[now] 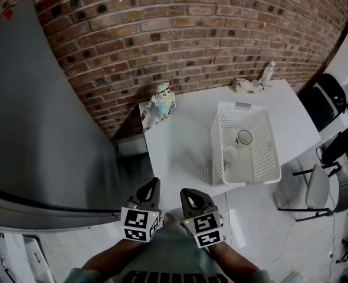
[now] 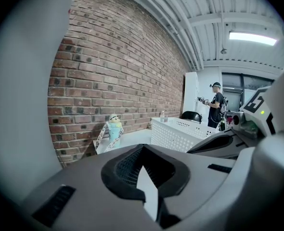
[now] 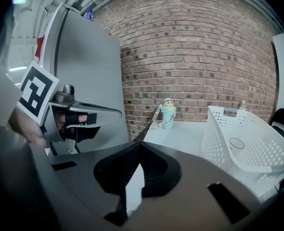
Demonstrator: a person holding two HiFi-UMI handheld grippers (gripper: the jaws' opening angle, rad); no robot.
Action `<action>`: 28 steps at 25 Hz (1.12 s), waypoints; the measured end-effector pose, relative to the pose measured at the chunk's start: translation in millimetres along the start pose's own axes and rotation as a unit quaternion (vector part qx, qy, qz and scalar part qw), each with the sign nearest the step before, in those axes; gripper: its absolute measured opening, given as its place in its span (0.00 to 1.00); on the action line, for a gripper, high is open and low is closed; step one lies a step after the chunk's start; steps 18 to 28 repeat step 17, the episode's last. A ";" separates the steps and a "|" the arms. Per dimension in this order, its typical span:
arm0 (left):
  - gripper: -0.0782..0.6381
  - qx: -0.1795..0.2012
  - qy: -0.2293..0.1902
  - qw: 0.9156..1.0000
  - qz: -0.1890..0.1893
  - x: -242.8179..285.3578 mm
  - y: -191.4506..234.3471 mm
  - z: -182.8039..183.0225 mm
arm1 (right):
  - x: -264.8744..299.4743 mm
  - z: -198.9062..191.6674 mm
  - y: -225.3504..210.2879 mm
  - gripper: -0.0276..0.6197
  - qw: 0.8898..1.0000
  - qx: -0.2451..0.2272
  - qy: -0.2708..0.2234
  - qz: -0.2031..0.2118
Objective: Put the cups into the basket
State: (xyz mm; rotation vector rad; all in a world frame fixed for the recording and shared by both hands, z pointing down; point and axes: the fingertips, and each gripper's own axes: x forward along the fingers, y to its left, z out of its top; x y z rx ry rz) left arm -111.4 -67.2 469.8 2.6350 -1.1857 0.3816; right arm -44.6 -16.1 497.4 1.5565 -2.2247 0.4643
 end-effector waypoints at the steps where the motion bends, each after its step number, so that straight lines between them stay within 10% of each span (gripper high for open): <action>1: 0.12 0.000 0.000 1.000 -0.001 -0.1 -0.1 -0.1 | -0.2 -0.3 -0.3 0.06 1.000 0.000 0.001 0.000; 28: 0.12 0.006 -0.010 1.000 -0.002 2.3 7.0 13.6 | 1.4 2.8 2.2 0.06 1.000 -0.012 0.010 0.010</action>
